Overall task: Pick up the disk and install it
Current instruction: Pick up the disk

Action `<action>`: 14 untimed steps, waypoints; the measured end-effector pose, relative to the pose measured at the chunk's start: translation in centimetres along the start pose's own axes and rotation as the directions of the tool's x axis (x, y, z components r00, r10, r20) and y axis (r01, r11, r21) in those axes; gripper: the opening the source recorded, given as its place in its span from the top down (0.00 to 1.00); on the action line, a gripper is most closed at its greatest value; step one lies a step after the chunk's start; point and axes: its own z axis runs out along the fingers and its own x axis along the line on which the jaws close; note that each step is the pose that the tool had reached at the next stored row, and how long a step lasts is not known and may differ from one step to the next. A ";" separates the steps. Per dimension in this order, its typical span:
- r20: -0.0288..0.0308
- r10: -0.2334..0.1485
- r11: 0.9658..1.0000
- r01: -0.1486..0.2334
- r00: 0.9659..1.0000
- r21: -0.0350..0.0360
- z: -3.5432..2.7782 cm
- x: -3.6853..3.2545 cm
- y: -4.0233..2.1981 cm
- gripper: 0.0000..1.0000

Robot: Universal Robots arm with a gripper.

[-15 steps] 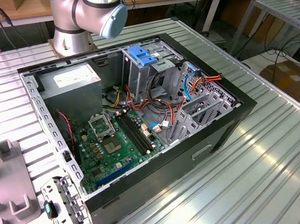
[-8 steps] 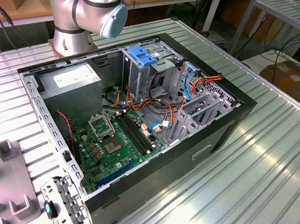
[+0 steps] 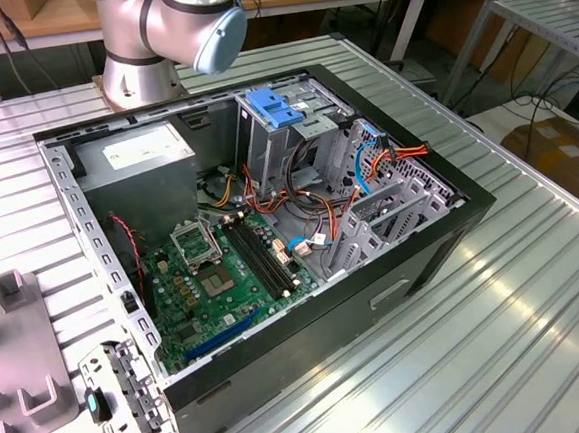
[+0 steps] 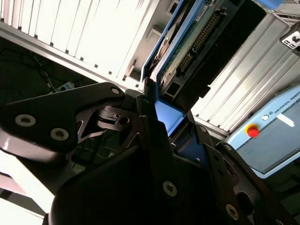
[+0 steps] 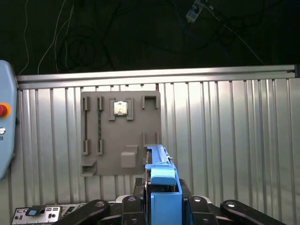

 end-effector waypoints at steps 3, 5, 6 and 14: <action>0.000 0.000 1.000 0.000 1.000 0.000 -0.01 -0.03 -0.50 0.63; 0.000 0.000 1.000 0.000 1.000 0.000 -0.02 -0.04 -0.81 0.63; 0.000 0.000 1.000 0.000 1.000 0.000 -0.03 -0.05 -0.99 0.63; 0.000 0.000 1.000 0.000 1.000 0.000 -0.06 -0.11 -2.16 0.63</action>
